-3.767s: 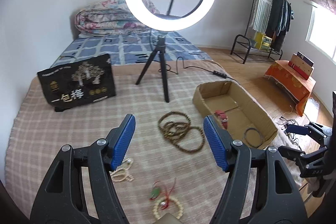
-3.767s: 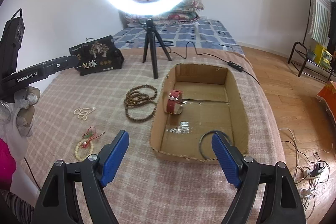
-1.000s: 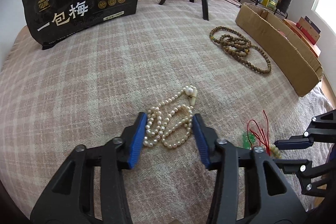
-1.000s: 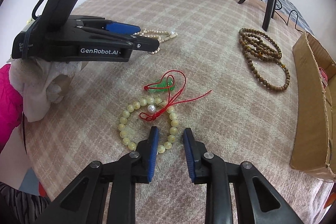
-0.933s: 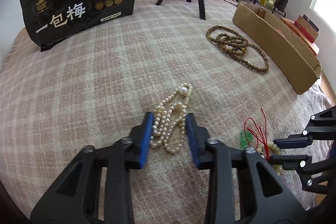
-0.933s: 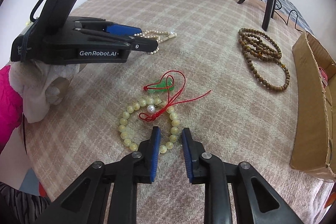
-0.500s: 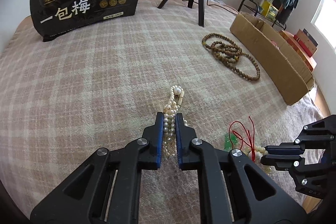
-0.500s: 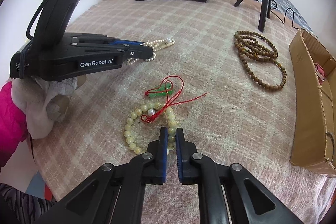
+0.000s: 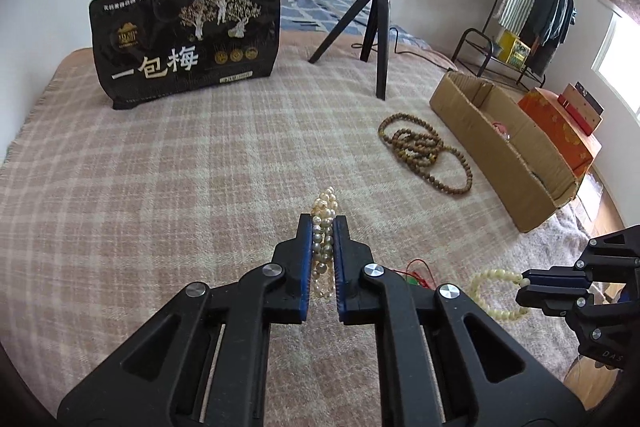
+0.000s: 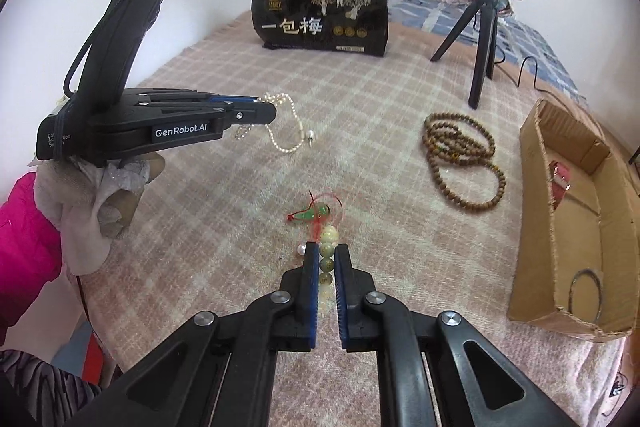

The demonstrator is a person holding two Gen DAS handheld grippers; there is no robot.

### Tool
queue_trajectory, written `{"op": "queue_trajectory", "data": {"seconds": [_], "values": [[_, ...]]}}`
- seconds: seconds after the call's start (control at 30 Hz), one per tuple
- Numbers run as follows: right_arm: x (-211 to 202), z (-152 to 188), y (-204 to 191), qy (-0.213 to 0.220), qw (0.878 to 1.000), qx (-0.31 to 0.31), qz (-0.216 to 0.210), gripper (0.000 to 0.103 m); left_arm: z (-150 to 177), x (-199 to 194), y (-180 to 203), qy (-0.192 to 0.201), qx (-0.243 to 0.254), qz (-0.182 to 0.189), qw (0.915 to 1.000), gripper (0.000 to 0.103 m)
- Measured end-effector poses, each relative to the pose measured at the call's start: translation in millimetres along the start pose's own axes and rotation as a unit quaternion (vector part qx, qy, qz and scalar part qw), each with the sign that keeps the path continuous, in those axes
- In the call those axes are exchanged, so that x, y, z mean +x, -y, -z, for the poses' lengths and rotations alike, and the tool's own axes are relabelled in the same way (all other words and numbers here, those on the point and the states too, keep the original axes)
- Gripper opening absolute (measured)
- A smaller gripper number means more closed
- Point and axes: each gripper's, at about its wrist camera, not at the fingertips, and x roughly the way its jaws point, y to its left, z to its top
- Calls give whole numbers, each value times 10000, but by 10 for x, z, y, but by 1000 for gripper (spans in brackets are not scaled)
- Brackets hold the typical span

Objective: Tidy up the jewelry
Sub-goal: 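Carry the necklace into the box and open the left tool while the right releases the bracelet there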

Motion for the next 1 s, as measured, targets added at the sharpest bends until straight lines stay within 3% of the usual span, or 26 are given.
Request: {"op": "queue_trajectory", "data": {"seconds": [0.53, 1.0], "values": [[-634, 41, 76, 500, 9984, 78, 269, 5, -116, -687, 94, 507, -64, 104, 9986, 7], [-1110, 178, 569, 872, 9924, 567, 664, 5, -209, -856, 576, 660, 173, 504, 9964, 7]]}}
